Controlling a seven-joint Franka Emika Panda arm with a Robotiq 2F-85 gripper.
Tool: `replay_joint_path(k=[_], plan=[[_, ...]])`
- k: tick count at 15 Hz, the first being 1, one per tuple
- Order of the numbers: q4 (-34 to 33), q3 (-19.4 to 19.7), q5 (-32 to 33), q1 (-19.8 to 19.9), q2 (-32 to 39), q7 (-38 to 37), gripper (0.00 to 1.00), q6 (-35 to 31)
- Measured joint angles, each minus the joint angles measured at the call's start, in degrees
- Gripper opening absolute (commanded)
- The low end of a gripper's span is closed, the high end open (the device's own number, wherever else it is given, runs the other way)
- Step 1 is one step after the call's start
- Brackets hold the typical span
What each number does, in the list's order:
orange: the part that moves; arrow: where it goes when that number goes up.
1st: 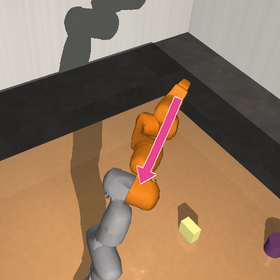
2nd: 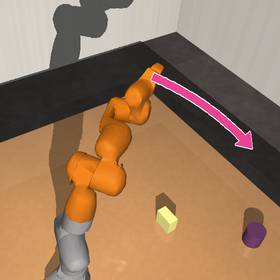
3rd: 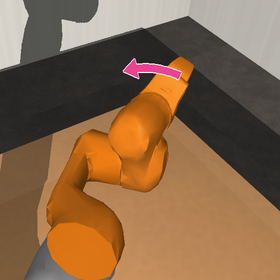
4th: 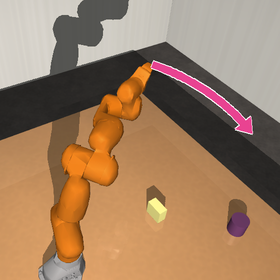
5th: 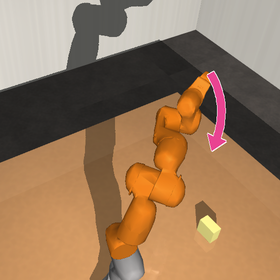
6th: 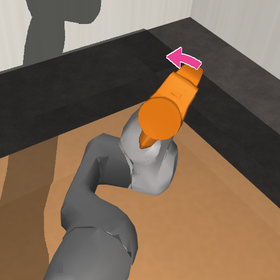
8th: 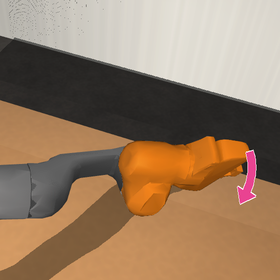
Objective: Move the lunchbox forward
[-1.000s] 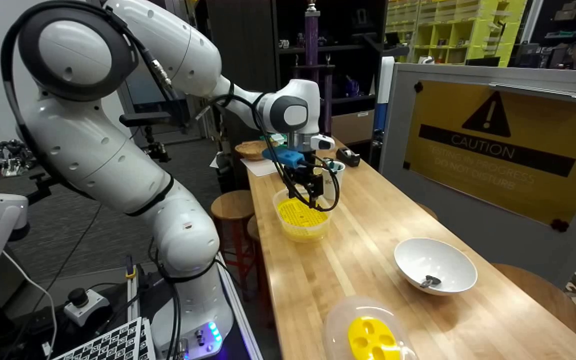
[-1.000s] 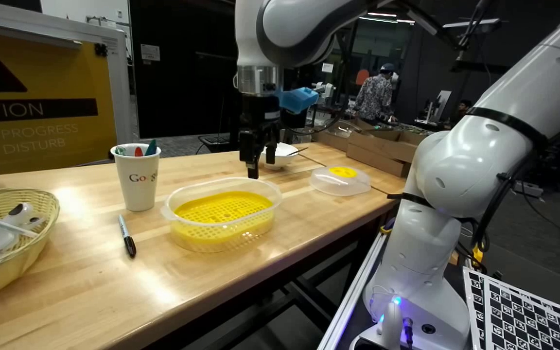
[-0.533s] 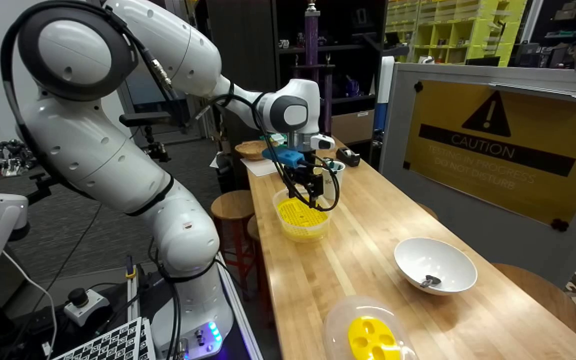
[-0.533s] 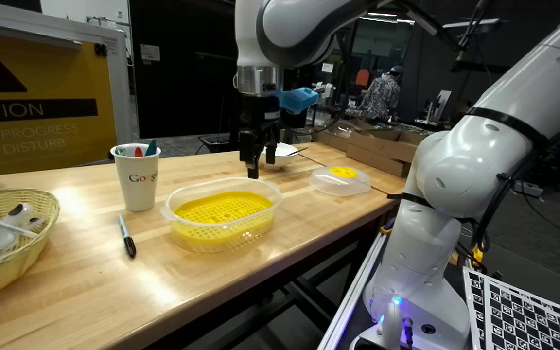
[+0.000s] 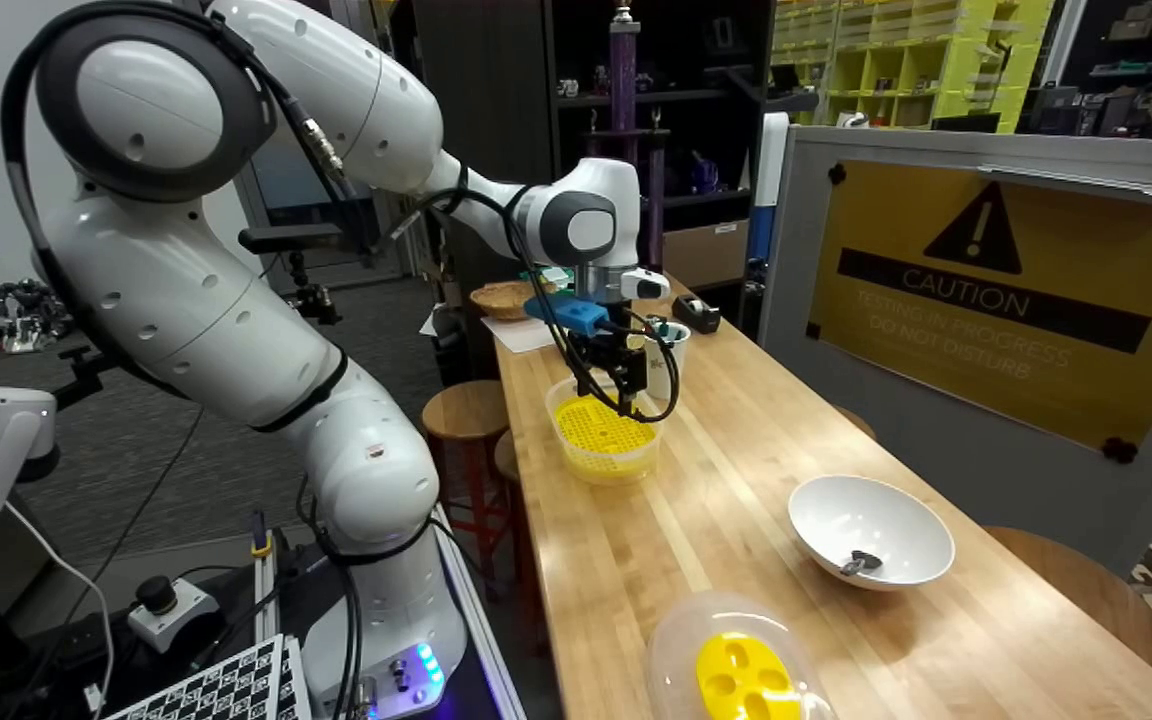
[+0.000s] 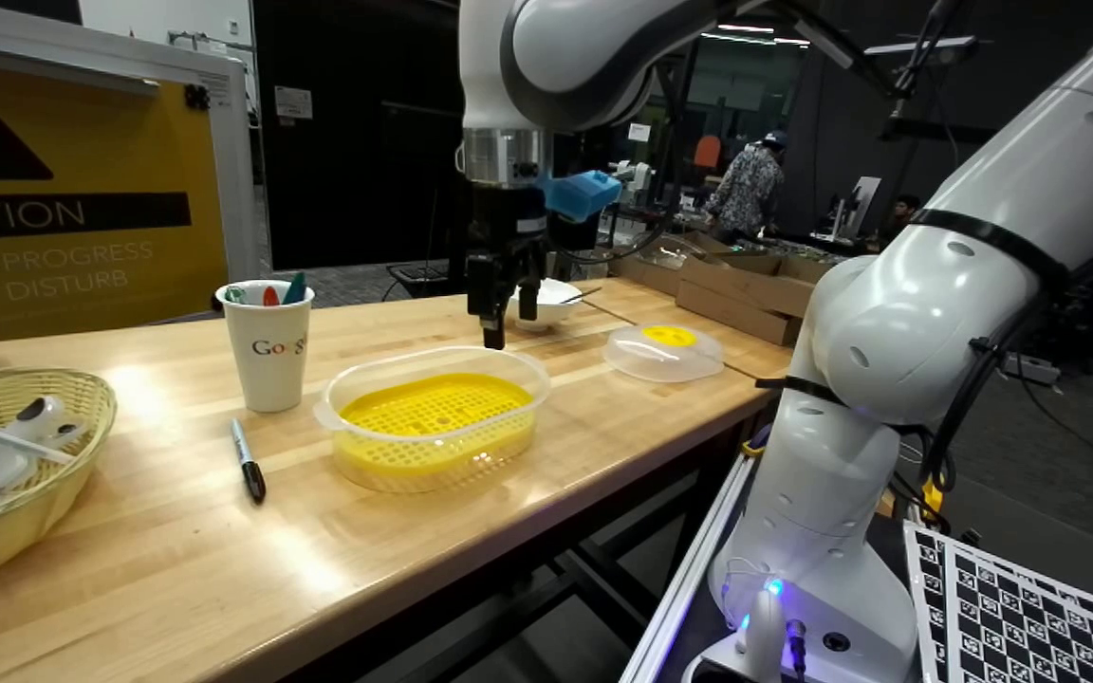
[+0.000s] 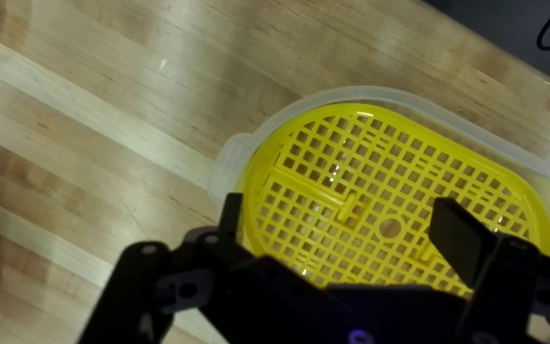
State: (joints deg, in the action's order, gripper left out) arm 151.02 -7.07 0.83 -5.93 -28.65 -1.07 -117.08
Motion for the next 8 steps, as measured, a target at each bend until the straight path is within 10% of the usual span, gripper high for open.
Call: replay_joint_path(k=[8], plan=[[-0.3,-0.9,0.0,-2.2,0.0,0.0,1.0,-0.4]])
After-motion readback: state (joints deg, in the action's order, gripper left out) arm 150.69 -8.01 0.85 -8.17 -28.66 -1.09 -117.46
